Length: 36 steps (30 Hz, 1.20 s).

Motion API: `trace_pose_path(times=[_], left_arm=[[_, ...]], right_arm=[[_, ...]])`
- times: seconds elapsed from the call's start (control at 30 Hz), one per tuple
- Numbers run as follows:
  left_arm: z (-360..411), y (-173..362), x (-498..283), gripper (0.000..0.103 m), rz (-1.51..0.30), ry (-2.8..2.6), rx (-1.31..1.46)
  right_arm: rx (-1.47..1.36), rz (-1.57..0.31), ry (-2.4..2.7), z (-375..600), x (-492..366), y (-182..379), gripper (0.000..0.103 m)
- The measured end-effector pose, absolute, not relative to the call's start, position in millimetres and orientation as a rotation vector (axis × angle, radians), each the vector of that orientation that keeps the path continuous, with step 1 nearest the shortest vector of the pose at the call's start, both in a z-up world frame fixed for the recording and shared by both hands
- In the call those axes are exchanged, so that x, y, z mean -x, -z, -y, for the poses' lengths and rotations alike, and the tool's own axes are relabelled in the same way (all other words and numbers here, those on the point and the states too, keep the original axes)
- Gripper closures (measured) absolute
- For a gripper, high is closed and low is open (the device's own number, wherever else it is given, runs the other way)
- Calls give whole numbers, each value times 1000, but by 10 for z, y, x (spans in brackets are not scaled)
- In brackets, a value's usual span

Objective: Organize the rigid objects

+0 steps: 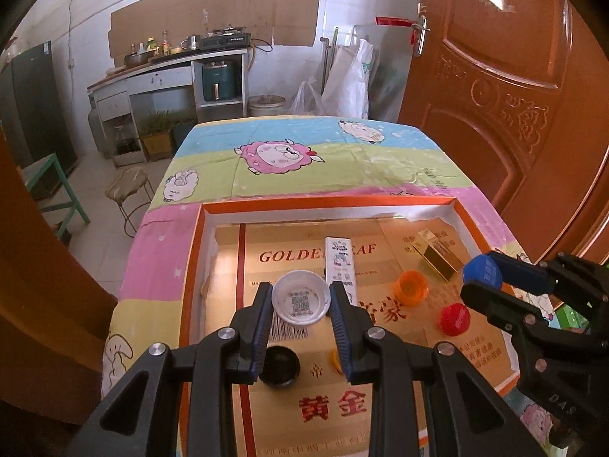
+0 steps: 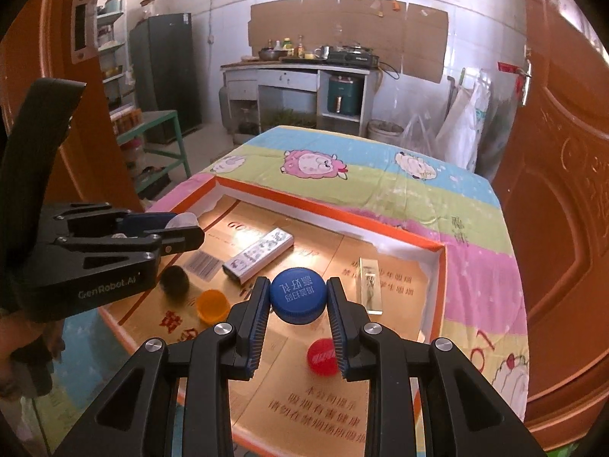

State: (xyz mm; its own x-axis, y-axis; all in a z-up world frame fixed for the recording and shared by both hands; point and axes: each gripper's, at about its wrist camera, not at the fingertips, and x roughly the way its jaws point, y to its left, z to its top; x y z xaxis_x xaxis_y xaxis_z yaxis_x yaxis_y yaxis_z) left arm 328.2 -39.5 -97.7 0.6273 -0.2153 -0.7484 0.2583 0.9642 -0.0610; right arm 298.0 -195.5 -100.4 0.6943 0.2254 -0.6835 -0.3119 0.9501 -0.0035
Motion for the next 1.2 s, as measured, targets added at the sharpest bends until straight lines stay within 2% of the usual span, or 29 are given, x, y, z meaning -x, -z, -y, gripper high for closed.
trace_pose_path(times=[0.8, 1.2], left_arm=[[287, 1157, -3779, 72, -928, 238, -29], [318, 1283, -3957, 72, -975, 235, -36]], right_arm=[[96, -907, -320, 1953, -3982, 1247, 72], [96, -973, -316, 1894, -4202, 1410, 72]])
